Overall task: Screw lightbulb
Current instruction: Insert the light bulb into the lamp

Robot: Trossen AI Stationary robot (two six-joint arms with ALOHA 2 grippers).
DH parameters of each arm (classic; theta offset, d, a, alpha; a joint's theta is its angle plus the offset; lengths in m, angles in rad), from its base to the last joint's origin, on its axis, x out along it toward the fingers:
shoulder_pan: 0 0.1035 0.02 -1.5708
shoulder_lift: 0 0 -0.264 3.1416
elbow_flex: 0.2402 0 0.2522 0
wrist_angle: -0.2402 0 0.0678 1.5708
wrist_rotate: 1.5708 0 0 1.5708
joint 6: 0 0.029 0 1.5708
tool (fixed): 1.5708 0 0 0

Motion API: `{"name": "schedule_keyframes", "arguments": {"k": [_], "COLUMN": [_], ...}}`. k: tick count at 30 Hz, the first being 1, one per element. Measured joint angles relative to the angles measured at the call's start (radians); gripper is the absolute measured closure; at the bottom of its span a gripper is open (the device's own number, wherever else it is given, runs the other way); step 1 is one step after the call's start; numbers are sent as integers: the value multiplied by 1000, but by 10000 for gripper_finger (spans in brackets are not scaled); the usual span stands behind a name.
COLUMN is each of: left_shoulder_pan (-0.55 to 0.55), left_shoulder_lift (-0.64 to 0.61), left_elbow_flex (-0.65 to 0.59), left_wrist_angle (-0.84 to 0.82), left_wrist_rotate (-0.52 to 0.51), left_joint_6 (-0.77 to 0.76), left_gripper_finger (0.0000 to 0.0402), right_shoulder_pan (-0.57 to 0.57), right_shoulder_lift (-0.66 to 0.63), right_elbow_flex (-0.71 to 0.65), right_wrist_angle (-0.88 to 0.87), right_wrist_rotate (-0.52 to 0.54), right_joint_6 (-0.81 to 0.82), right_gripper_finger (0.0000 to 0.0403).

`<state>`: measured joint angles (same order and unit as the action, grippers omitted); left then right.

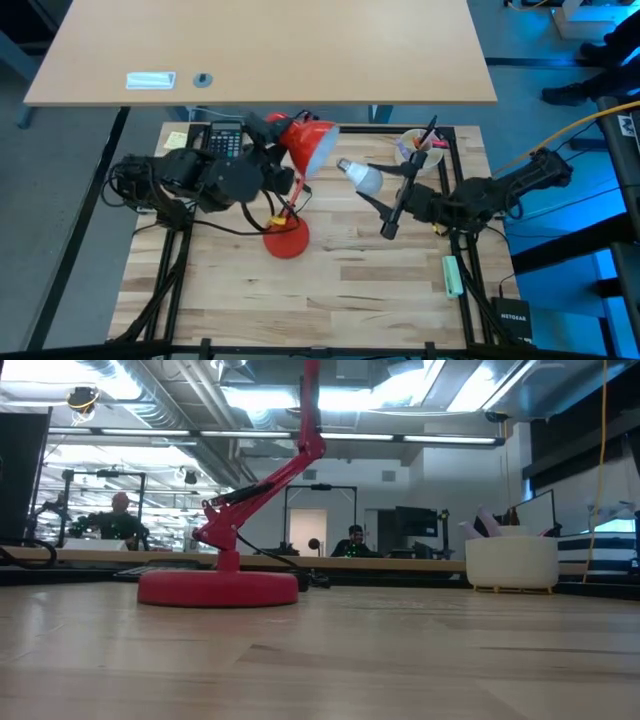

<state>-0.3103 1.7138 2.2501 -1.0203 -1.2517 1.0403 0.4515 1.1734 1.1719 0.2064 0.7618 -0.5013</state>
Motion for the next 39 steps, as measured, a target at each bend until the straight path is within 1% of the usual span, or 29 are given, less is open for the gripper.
{"name": "schedule_keyframes", "arguments": {"k": [4,7,12,17,23,28,33,36,39], "left_shoulder_pan": [3,11,9,2,0,-7,-23,-28,-29], "left_shoulder_lift": [28,39,39,39,40,40,40,41,41], "left_elbow_flex": [3,3,3,2,1,1,0,0,0], "left_wrist_angle": [1,3,-3,-3,-4,-4,-7,-5,-6], "left_wrist_rotate": [-10,-13,-11,-9,-19,-14,-16,-16,-15], "left_joint_6": [34,42,40,42,42,63,67,68,67], "left_gripper_finger": [154,157,155,156,154,153,152,152,152], "right_shoulder_pan": [-49,-80,-79,-86,-87,-97,-124,-139,-140], "right_shoulder_lift": [68,119,179,258,326,337,334,334,334], "right_elbow_flex": [130,196,270,346,410,426,427,427,427], "right_wrist_angle": [-158,-214,-197,-201,-201,-203,-202,-204,-199], "right_wrist_rotate": [-59,-79,-33,27,89,110,104,61,56], "right_joint_6": [-4,-19,-133,-210,-277,-319,-319,-315,-310], "right_gripper_finger": [136,136,136,136,136,136,136,136,136]}}
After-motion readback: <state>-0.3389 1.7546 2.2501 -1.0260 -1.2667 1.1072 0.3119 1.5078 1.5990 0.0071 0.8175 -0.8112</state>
